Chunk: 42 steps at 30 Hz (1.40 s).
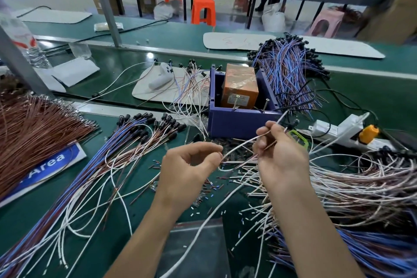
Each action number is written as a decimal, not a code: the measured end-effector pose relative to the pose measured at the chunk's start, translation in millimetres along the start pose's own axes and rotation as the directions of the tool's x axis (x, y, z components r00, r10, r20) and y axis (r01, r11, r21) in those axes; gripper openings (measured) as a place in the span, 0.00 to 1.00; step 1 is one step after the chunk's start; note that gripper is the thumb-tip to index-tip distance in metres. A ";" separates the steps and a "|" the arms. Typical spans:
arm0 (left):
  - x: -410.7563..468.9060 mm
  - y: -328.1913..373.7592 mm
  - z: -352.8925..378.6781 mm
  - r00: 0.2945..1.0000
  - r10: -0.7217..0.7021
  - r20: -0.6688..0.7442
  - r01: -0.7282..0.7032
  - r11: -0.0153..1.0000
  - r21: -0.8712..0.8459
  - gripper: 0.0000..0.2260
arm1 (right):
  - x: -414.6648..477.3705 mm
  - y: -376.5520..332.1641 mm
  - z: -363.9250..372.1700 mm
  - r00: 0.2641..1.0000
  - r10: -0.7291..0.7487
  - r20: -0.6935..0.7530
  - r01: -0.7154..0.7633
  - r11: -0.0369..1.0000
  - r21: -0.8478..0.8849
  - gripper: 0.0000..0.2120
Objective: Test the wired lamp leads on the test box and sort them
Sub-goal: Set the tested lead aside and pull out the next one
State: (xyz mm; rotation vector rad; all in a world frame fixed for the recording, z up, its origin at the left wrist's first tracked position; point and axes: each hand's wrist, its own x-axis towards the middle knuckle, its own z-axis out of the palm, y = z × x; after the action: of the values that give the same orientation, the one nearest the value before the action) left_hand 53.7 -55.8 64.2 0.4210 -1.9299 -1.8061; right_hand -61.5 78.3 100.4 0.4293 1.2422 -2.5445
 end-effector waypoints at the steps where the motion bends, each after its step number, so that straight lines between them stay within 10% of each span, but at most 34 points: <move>1: -0.7 -0.8 0.4 0.999 0.016 -0.030 -0.014 0.999 0.049 0.08 | 2.3 -1.9 -2.9 1.000 -0.003 -0.018 0.004 0.999 0.040 0.11; 9: -6.7 -12.2 9.3 0.997 -0.068 -0.024 0.072 0.913 0.402 0.13 | 9.6 -11.1 -13.9 0.999 0.021 -0.043 -0.012 0.980 0.201 0.11; 21: 5.7 -8.9 -13.6 0.988 -0.154 -0.023 0.153 0.932 0.329 0.13 | 13.9 -19.6 -27.5 0.992 0.115 -0.054 -0.099 0.966 0.237 0.12; 28: -3.7 -2.1 -7.5 0.991 -0.109 -0.080 0.134 0.751 0.646 0.10 | 15.7 -27.5 -25.0 0.994 0.107 -0.026 -0.090 0.922 0.377 0.13; 31: -7.7 -1.6 17.4 0.967 -0.252 0.026 0.244 0.954 0.176 0.09 | 12.7 -19.7 -18.4 0.991 0.137 0.001 -0.125 0.902 0.412 0.14; 35: -5.7 5.2 37.9 0.906 -0.421 0.055 0.393 0.784 -0.481 0.06 | 7.4 -9.9 -14.2 0.990 0.138 0.020 -0.135 0.915 0.379 0.15; 42: 2.8 7.2 40.7 0.917 -0.395 0.045 0.355 0.762 -0.541 0.07 | -9.6 -4.3 -15.1 0.994 0.108 -0.018 -0.105 0.987 0.123 0.10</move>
State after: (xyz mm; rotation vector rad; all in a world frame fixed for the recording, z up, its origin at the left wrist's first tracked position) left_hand 30.7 -21.9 70.4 0.6960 -1.2474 -2.4481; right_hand -52.2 94.0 98.3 0.5406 1.0457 -2.5390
